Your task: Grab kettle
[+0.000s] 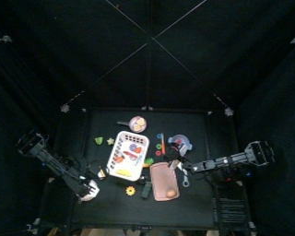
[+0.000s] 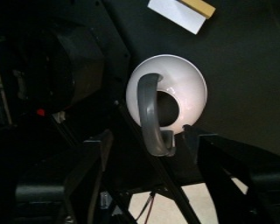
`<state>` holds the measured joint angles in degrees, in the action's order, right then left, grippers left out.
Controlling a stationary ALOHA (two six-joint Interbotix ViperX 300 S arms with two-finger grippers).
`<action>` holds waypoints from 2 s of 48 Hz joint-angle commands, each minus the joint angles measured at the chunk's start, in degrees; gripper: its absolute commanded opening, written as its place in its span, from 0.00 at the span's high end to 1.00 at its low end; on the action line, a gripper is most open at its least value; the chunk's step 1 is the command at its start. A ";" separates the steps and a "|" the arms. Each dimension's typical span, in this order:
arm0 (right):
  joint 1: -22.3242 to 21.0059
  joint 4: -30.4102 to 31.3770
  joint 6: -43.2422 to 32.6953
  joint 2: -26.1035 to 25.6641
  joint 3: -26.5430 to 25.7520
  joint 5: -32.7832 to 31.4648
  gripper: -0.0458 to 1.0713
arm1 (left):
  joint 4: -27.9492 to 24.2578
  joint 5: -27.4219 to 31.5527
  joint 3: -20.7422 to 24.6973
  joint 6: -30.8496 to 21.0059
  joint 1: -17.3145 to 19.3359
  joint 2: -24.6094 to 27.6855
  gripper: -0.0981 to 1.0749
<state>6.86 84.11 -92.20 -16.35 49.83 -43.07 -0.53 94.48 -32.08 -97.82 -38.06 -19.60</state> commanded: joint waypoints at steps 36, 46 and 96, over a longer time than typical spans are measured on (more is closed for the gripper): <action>-1.67 -1.67 -0.09 1.49 -1.14 1.32 0.05 | 6.42 -20.74 -16.61 -3.96 0.09 -9.05 0.10; -1.58 -2.02 -0.18 1.49 -1.14 1.32 0.05 | 6.24 -21.62 -16.79 -3.87 0.09 -9.58 0.22; -1.41 -2.02 -0.09 1.49 -1.05 1.32 0.05 | 5.71 -25.49 -18.63 -3.43 0.53 -10.02 0.42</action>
<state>5.36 81.91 -92.20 -14.24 49.92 -41.66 5.45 68.99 -51.94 -101.25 -37.88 -29.18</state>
